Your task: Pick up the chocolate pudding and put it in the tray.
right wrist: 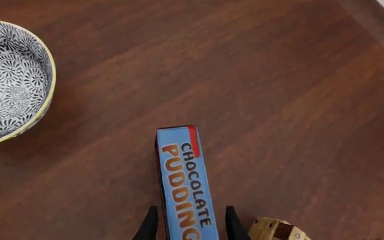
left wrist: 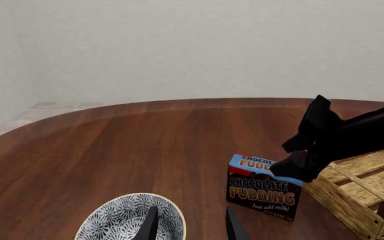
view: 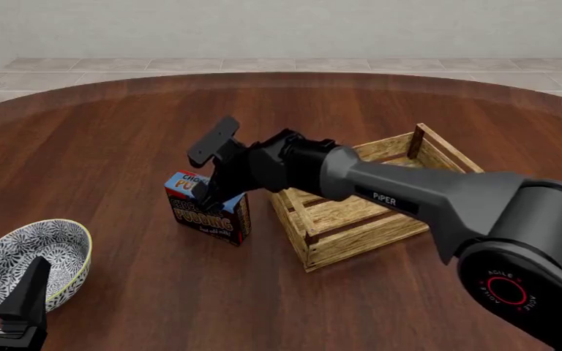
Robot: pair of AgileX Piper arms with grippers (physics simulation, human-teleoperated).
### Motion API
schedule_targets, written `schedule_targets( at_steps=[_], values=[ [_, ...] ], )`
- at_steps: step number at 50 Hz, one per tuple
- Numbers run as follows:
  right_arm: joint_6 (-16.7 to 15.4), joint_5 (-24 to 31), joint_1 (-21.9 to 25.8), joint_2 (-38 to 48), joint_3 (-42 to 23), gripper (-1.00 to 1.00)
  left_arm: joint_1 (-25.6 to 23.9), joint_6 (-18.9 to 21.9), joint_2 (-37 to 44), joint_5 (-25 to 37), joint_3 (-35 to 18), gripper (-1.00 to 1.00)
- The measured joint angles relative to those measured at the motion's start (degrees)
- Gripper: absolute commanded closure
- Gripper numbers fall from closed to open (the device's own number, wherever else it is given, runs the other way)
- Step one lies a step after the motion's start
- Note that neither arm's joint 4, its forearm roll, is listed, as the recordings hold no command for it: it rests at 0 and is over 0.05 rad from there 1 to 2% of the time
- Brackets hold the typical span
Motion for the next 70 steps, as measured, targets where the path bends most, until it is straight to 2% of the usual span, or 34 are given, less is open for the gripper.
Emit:
schedule_targets(
  at_steps=[70],
  values=[
    [1.8, -1.6, -0.5, 2.5, 0.7, -1.0, 0.0, 0.0, 0.0, 0.0, 0.0, -1.0]
  ],
)
